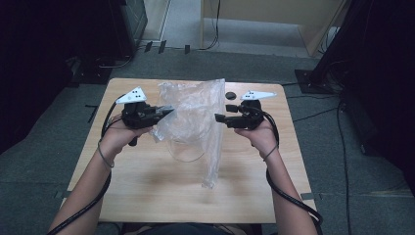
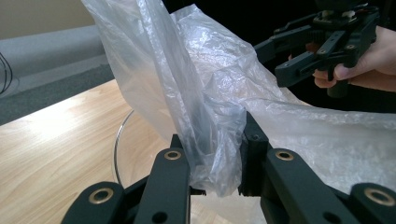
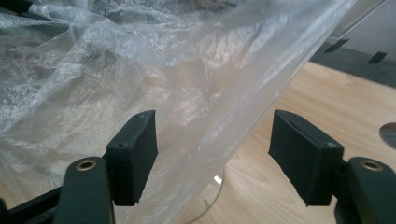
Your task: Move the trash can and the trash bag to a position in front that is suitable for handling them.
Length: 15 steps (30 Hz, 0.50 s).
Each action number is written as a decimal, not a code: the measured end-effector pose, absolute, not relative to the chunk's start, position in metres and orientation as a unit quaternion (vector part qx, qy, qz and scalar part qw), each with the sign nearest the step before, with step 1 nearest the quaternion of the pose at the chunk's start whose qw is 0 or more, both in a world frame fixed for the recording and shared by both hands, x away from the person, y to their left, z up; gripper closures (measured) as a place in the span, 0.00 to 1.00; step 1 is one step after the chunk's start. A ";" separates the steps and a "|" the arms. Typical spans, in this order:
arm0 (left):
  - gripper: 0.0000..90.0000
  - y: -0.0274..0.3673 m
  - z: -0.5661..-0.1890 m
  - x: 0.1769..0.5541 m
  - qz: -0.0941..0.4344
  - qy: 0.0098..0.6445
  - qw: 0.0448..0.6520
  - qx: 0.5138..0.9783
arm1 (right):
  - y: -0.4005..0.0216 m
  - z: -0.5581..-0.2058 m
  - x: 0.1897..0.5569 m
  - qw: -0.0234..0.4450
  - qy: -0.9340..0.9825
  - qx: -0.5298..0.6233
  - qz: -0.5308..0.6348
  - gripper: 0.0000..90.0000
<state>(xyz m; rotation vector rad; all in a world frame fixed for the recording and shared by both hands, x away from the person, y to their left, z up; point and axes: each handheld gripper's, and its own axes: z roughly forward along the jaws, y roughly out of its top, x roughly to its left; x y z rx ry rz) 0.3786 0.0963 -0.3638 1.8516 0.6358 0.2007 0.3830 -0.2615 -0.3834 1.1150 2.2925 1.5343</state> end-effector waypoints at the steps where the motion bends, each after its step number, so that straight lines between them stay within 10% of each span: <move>1: 0.85 0.096 -0.364 0.379 0.084 0.269 0.553 0.784 | -0.261 -0.385 0.384 0.077 0.768 0.374 0.514 0.39; 10: 0.85 0.091 -0.366 0.377 0.078 0.264 0.552 0.787 | -0.249 -0.382 0.382 0.046 0.777 0.349 0.523 0.84; 15: 0.85 0.087 -0.363 0.374 0.074 0.254 0.554 0.789 | -0.238 -0.376 0.379 0.038 0.777 0.337 0.530 0.90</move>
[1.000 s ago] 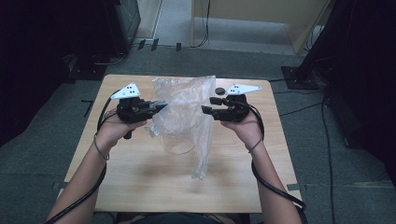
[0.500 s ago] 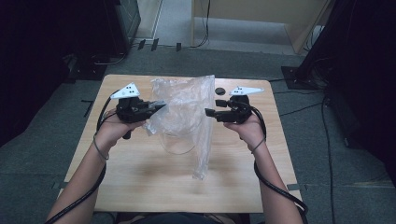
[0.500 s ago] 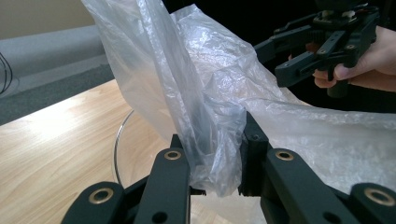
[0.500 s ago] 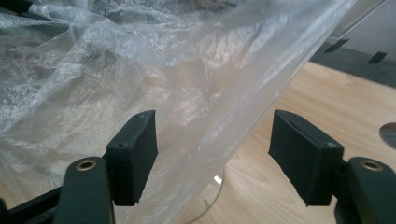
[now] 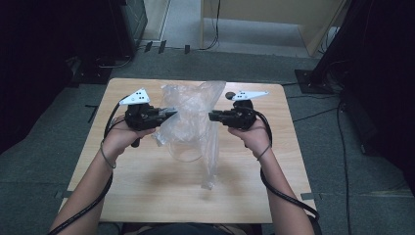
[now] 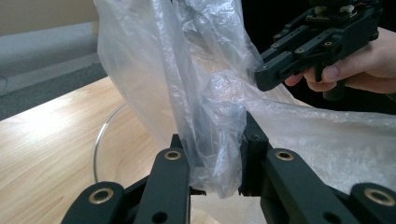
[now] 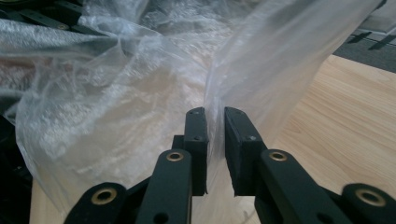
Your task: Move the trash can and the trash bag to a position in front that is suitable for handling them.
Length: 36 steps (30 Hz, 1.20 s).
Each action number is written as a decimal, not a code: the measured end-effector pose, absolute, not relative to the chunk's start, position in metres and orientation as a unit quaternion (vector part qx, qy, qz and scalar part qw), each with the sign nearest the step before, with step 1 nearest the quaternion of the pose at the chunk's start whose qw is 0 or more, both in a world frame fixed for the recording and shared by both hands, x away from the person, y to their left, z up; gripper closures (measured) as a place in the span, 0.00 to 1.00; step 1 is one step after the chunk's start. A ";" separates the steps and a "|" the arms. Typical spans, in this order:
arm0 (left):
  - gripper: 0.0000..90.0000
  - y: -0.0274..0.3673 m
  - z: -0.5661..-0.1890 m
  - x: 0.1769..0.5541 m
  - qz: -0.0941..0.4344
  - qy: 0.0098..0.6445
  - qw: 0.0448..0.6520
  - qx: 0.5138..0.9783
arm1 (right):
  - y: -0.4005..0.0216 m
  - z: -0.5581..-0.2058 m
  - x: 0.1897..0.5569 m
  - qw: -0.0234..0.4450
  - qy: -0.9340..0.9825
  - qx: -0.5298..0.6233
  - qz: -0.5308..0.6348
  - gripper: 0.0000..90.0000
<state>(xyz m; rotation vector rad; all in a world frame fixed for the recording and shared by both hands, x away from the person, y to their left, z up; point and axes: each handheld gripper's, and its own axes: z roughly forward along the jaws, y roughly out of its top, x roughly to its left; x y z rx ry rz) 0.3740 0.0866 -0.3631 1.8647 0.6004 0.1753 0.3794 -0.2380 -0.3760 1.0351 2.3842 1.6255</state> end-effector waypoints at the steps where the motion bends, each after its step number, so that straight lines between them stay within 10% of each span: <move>1: 0.85 0.086 -0.362 0.373 0.073 0.251 0.553 0.791 | -0.235 -0.375 0.379 0.038 0.779 0.333 0.531 0.91; 26: 0.82 0.077 -0.379 0.376 0.051 0.258 0.497 0.827 | -0.180 -0.384 0.381 0.025 0.829 0.285 0.481 0.91; 36: 0.65 0.086 -0.381 0.382 0.059 0.277 0.495 0.822 | -0.181 -0.387 0.383 0.039 0.840 0.295 0.453 0.84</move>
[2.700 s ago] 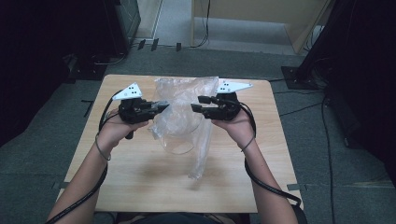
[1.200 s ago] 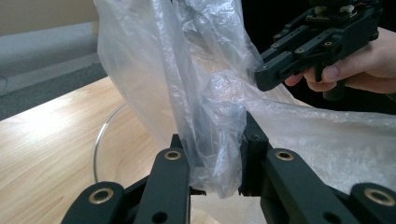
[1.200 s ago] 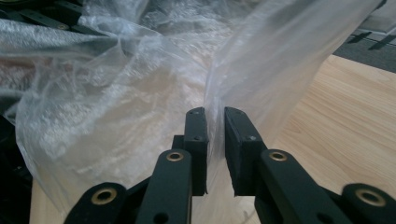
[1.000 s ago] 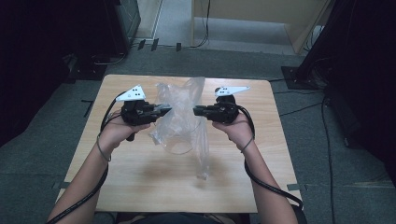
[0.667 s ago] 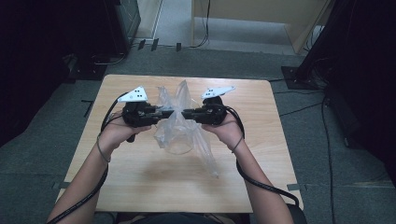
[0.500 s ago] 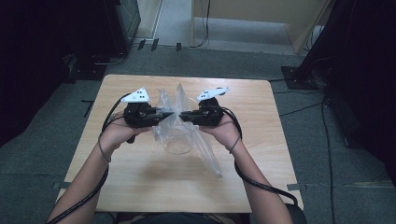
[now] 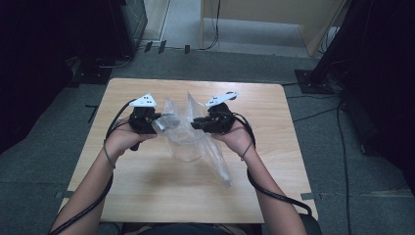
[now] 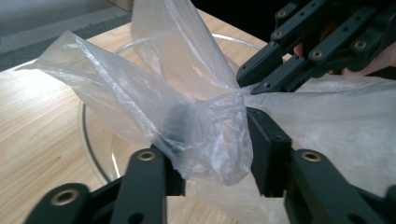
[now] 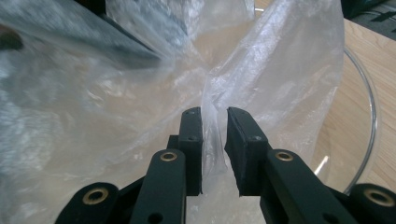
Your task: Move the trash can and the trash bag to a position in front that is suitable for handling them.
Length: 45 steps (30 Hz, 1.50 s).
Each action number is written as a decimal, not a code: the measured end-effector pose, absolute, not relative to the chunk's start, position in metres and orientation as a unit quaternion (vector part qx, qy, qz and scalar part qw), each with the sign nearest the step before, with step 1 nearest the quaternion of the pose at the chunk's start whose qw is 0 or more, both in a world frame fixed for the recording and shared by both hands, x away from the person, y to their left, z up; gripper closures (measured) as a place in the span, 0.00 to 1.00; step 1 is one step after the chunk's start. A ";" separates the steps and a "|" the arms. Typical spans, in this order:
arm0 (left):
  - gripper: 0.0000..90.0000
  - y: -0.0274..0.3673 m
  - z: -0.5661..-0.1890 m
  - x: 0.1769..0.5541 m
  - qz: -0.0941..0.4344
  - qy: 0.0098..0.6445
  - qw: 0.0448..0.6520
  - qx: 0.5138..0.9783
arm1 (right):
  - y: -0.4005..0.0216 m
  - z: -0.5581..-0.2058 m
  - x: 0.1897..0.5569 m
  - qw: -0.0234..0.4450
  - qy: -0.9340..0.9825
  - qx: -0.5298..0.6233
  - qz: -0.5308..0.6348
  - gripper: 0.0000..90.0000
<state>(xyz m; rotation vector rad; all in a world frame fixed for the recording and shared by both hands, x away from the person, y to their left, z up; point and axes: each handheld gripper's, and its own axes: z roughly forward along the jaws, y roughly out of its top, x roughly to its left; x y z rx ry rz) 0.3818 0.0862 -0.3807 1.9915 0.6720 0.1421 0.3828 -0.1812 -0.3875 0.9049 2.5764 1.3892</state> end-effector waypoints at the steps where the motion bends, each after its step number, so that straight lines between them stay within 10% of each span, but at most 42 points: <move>1: 0.63 0.088 -0.380 0.382 0.062 0.279 0.496 0.820 | -0.181 -0.388 0.383 0.037 0.841 0.297 0.451 0.84; 9: 0.52 0.103 -0.371 0.385 0.100 0.287 0.516 0.801 | -0.178 -0.393 0.384 0.029 0.849 0.303 0.432 0.84; 20: 0.69 0.089 -0.386 0.387 0.096 0.265 0.499 0.819 | -0.180 -0.390 0.384 0.043 0.844 0.298 0.445 0.66; 45: 0.43 0.114 -0.367 0.385 0.104 0.277 0.523 0.799 | -0.193 -0.337 0.357 0.061 0.807 0.248 0.533 0.53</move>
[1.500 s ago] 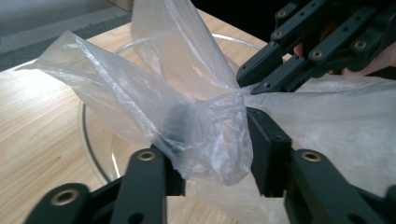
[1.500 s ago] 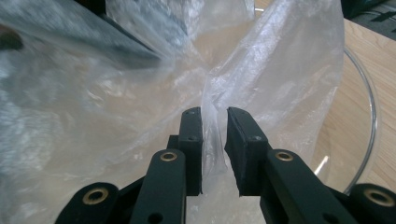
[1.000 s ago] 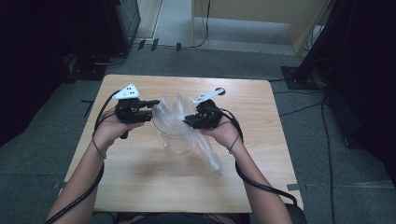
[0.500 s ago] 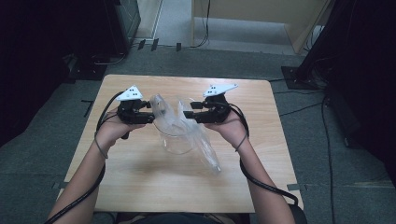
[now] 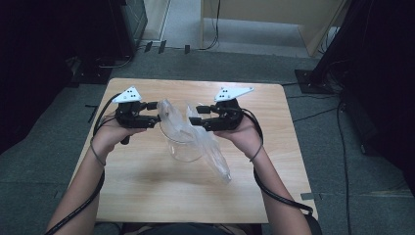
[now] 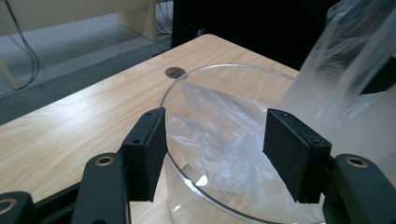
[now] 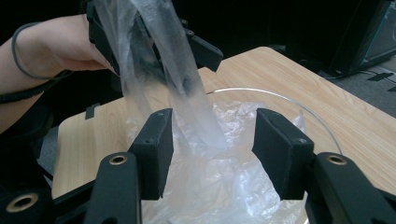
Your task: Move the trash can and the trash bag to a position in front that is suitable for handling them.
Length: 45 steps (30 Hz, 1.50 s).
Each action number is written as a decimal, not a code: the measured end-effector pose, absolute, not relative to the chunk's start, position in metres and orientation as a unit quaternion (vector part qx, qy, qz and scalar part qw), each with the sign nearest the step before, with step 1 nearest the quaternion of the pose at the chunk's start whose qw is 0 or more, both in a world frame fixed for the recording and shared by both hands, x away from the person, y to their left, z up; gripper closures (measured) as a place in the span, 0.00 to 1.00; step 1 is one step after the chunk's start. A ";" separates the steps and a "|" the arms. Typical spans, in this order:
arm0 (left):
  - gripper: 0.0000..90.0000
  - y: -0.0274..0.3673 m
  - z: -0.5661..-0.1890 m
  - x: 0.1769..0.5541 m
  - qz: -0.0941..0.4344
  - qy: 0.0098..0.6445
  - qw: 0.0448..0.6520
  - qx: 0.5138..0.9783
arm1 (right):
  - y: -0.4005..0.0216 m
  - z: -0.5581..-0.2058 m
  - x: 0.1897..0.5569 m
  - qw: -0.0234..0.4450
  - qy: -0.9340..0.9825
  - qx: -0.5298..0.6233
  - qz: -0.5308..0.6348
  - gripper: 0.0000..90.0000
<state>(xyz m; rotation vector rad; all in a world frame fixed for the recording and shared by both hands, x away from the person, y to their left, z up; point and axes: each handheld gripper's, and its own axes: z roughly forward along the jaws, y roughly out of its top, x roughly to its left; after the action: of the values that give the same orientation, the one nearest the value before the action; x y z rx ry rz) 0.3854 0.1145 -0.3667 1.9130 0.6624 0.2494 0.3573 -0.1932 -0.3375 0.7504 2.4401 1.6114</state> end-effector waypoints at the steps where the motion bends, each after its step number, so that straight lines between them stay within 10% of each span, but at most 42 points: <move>1: 0.43 0.114 -0.366 0.385 0.103 0.276 0.525 0.799 | -0.192 -0.337 0.357 0.059 0.808 0.249 0.531 0.52; 19: 0.41 0.118 -0.357 0.380 0.095 0.266 0.521 0.805 | -0.168 -0.338 0.344 0.037 0.846 0.208 0.489 0.52; 35: 0.43 0.118 -0.355 0.378 0.102 0.265 0.525 0.802 | -0.163 -0.351 0.357 0.041 0.862 0.219 0.455 0.92; 45: 0.43 0.119 -0.352 0.377 0.106 0.264 0.526 0.801 | -0.177 -0.351 0.378 0.069 0.834 0.260 0.482 0.95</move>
<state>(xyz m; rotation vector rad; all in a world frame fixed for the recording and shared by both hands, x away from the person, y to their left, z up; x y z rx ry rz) 0.3774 0.1192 -0.3525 1.9162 0.6322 0.2543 0.3782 -0.1766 -0.3506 0.7831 2.5104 1.4523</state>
